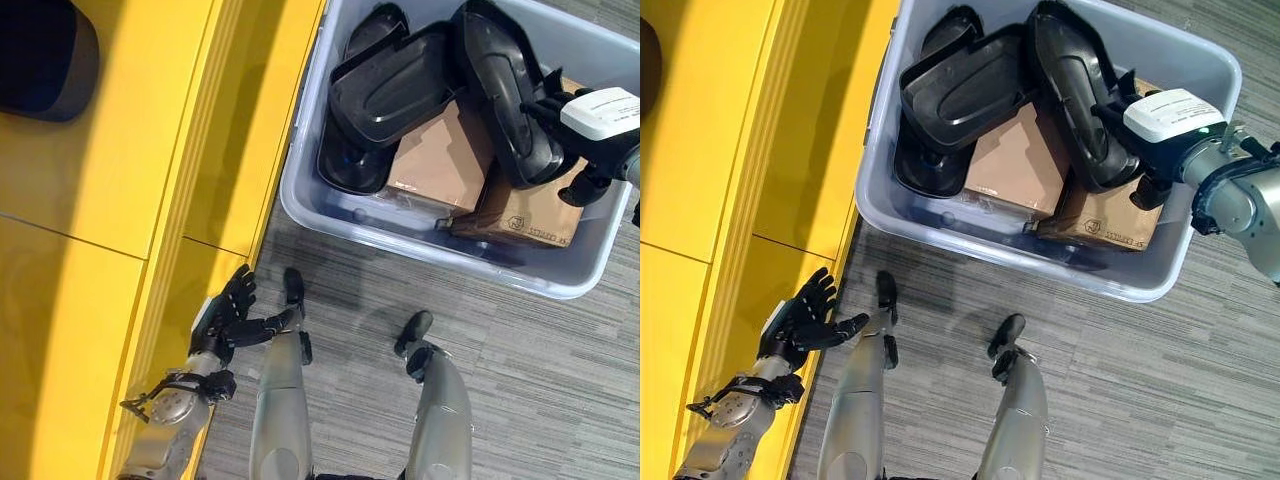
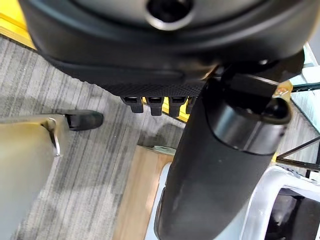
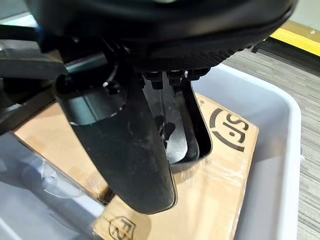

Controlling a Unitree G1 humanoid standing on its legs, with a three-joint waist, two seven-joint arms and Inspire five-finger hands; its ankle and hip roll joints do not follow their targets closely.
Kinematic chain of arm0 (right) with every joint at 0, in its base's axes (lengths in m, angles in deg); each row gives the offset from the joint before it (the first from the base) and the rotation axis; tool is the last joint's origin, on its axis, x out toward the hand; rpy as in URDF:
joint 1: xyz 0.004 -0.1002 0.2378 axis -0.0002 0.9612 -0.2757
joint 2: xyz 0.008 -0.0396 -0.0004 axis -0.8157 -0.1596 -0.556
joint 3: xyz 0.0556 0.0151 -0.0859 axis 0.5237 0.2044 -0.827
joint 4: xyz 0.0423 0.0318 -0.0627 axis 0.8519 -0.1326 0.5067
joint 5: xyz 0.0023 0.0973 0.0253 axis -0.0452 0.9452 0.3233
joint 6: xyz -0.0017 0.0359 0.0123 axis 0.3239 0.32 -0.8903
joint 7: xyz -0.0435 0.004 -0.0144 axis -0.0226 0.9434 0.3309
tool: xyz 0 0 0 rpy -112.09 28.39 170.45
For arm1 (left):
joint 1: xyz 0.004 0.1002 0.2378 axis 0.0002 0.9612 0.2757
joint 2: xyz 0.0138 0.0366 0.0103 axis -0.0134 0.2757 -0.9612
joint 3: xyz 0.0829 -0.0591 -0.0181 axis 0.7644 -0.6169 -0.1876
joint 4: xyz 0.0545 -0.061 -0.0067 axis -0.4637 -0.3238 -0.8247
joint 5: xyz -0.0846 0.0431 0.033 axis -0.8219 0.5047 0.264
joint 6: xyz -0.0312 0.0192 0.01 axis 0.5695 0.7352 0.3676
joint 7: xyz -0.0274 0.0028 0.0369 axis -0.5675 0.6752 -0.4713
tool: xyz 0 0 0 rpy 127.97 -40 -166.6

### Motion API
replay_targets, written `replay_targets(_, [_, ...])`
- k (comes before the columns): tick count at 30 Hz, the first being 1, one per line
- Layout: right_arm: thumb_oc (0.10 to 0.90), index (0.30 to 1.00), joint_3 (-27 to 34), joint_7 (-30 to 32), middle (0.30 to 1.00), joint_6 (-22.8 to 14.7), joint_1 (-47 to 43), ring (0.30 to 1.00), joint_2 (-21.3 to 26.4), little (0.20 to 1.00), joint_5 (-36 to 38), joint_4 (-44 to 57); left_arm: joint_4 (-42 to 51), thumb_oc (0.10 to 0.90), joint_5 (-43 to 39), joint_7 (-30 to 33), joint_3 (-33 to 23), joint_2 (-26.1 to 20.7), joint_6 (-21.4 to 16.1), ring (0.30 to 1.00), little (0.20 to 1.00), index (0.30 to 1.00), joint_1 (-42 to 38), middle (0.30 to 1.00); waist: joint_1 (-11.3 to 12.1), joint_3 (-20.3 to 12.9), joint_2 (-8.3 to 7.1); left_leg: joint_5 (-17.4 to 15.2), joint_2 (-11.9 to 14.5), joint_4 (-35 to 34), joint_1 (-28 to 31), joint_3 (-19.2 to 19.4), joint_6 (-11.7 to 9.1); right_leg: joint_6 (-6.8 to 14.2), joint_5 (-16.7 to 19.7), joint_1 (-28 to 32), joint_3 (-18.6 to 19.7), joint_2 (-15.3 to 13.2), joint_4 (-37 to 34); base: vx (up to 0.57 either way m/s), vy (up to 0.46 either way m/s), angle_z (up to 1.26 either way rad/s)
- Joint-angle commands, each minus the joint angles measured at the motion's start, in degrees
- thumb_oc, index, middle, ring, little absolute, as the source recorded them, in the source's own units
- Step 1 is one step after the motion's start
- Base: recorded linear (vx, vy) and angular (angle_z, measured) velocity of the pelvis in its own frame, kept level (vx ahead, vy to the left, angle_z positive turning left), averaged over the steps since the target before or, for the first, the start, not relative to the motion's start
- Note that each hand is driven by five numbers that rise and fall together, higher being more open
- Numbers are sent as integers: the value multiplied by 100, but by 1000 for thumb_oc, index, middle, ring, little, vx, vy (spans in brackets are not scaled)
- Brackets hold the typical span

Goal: Move parts from the plastic box to the shelf.

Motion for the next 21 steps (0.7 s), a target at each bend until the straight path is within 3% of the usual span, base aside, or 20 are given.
replay_targets(1, [900, 1000, 291, 315, 1000, 147, -680, 1000, 141, 1000, -28, -79, 516, 900, -44, 39, -224, -121, -437, 1000, 1000, 1000, 412, 1000, 46, -60, 101, -1065, 174, 827, -9, -549, -313, 312, 3, 105, 269, 146, -125, 0, 0, 0])
replay_targets(21, [900, 1000, 309, 402, 1000, 199, -681, 1000, -33, 1000, -214, -222, 644, 900, -78, 134, -224, -118, -491, 1000, 1000, 1000, 398, 1000, 35, -60, 160, -1263, 91, 1305, -489, -669, -220, 272, -198, -374, 418, 73, 426, 0, 0, 0])
